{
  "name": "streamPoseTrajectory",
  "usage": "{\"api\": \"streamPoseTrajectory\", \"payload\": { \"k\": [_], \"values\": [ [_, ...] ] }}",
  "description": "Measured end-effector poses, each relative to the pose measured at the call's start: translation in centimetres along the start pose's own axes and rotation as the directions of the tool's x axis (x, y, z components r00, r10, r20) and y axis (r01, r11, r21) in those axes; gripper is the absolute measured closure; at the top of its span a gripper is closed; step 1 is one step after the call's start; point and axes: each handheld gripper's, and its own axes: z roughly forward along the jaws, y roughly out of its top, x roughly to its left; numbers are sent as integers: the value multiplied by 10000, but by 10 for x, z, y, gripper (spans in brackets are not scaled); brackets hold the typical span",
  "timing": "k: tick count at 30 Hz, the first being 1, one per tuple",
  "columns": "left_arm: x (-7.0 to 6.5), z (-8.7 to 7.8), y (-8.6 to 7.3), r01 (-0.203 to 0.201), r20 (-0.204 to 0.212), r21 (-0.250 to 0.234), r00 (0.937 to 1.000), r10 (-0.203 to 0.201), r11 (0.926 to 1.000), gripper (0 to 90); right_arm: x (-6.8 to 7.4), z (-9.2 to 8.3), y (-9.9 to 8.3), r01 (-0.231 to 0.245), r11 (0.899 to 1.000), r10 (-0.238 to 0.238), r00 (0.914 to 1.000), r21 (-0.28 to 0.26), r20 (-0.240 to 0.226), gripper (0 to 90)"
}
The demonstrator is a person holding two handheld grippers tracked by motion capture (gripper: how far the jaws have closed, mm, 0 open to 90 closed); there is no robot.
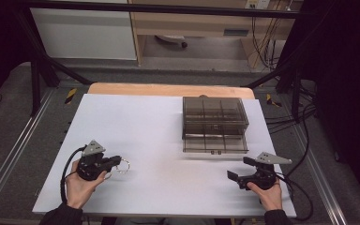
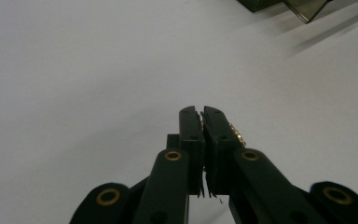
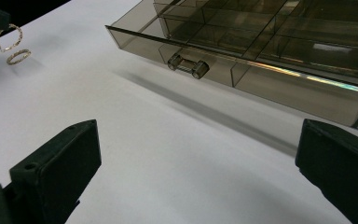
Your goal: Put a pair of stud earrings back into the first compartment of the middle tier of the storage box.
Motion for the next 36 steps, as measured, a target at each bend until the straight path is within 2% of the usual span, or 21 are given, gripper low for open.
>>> {"api": "streamPoseTrajectory", "payload": {
  "k": [8, 21, 36],
  "values": [
    [-17, 13, 14, -378, 251, 69, 9990, 376, 9993, 865, 0, 0, 0, 43, 10000, -43, 10000, 10, -1, 6],
    [-41, 35, 36, -654, 672, 55, 9956, 649, 9978, 865, 0, 0, 0, 39, 10000, -39, 10000, 21, -1, 6],
    [-67, 47, 71, -1078, 1001, -155, 9890, 1089, 9940, 865, 0, 0, 0, 39, 10000, -39, 10000, 43, -1, 6]
  ]
}}
